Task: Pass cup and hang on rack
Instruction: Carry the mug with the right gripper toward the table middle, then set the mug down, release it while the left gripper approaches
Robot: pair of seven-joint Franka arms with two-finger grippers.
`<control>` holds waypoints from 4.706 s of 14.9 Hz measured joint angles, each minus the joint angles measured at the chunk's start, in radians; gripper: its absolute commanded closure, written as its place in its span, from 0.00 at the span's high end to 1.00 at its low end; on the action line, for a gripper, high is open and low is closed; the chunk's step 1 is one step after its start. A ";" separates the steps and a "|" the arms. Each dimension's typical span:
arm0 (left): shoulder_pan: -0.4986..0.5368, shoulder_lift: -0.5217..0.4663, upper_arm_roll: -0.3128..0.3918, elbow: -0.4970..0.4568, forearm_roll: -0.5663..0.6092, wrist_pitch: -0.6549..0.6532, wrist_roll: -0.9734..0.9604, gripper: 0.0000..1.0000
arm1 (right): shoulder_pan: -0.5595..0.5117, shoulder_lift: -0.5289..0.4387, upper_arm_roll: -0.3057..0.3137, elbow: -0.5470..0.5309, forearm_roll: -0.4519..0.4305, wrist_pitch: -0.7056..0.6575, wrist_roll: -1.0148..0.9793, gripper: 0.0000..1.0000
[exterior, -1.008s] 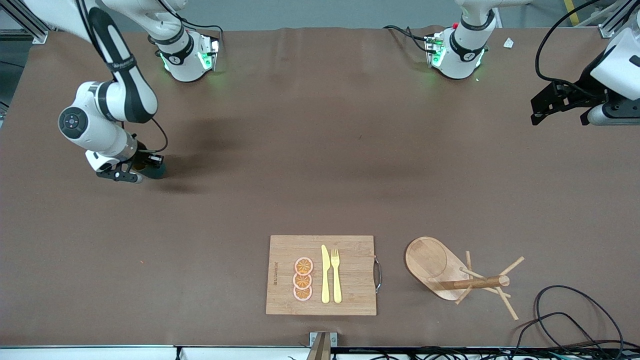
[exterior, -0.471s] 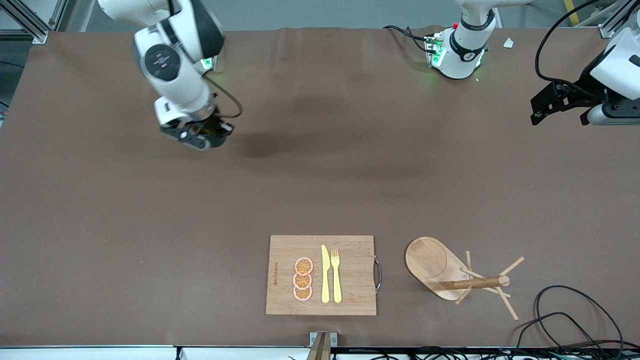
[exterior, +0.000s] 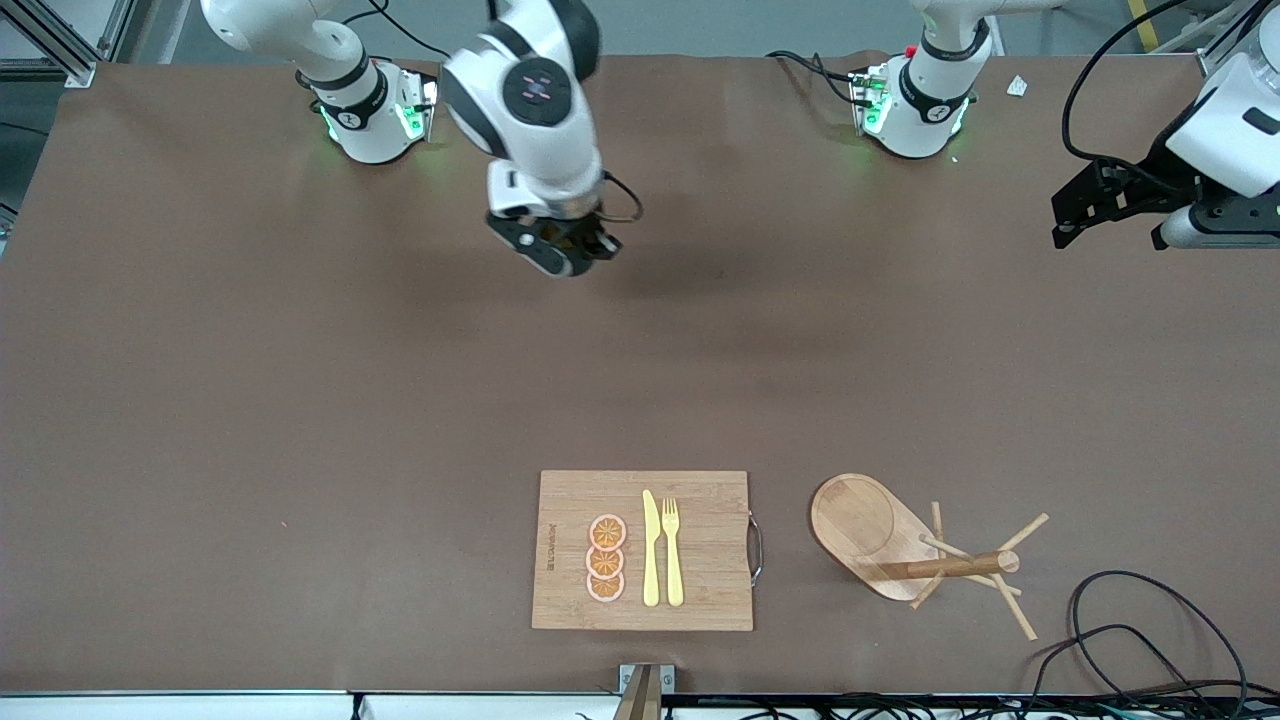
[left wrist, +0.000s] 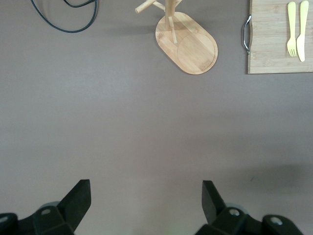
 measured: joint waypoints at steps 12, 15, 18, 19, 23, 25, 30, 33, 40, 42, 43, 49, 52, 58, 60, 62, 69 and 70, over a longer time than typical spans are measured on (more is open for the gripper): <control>-0.001 0.002 -0.015 -0.002 0.000 0.000 -0.001 1.00 | 0.016 0.334 -0.010 0.382 0.025 -0.002 0.179 0.00; -0.002 0.004 -0.023 -0.002 0.000 0.000 -0.002 1.00 | 0.020 0.368 -0.010 0.422 0.026 -0.002 0.195 0.00; -0.004 0.008 -0.025 -0.002 0.000 0.000 -0.002 1.00 | 0.023 0.417 -0.010 0.475 0.026 -0.003 0.198 0.00; -0.004 0.012 -0.025 -0.003 0.000 0.000 -0.002 1.00 | 0.025 0.437 -0.010 0.495 0.026 -0.004 0.198 0.00; -0.006 0.035 -0.027 -0.004 0.000 0.000 -0.013 1.00 | 0.027 0.504 -0.014 0.546 0.026 0.000 0.202 0.00; -0.013 0.045 -0.029 -0.004 0.000 0.001 -0.054 1.00 | 0.020 0.523 -0.020 0.557 0.026 0.006 0.202 0.00; -0.049 0.056 -0.031 -0.004 0.000 0.002 -0.126 1.00 | 0.015 0.549 -0.022 0.561 0.026 0.026 0.202 0.00; -0.048 0.056 -0.030 -0.004 0.000 0.002 -0.126 1.00 | 0.016 0.555 -0.022 0.561 0.026 0.032 0.202 0.00; -0.048 0.056 -0.030 -0.004 0.000 0.002 -0.126 1.00 | 0.017 0.562 -0.021 0.562 0.026 0.046 0.202 1.00; -0.048 0.056 -0.030 -0.004 0.000 0.002 -0.126 1.00 | 0.020 0.562 -0.020 0.567 0.026 0.048 0.202 1.00; -0.048 0.056 -0.030 -0.004 0.000 0.002 -0.126 1.00 | 0.023 0.562 -0.019 0.574 0.027 0.048 0.202 1.00; -0.049 0.058 -0.037 0.000 0.000 0.005 -0.126 1.00 | 0.041 0.502 -0.010 0.616 0.035 0.043 0.206 1.00; -0.049 0.059 -0.065 0.005 0.000 0.005 -0.126 1.00 | 0.034 0.427 -0.022 0.616 0.027 -0.074 0.108 1.00; -0.118 0.082 -0.136 0.005 0.036 0.044 -0.263 1.00 | -0.092 0.167 -0.075 0.356 -0.093 -0.163 -0.472 1.00; -0.203 0.104 -0.143 0.005 0.072 0.071 -0.377 1.00 | -0.163 0.019 -0.078 0.195 -0.108 -0.168 -0.661 1.00; -0.288 0.134 -0.147 0.005 0.106 0.103 -0.503 1.00 | -0.221 -0.157 -0.080 0.026 -0.127 -0.178 -0.809 1.00; -0.592 0.321 -0.149 -0.002 0.319 0.215 -1.036 1.00 | -0.383 -0.589 -0.077 -0.338 -0.189 -0.226 -1.101 1.00; -0.634 0.352 -0.149 -0.003 0.354 0.229 -1.129 1.00 | -0.440 -0.598 -0.077 -0.342 -0.192 -0.226 -1.168 1.00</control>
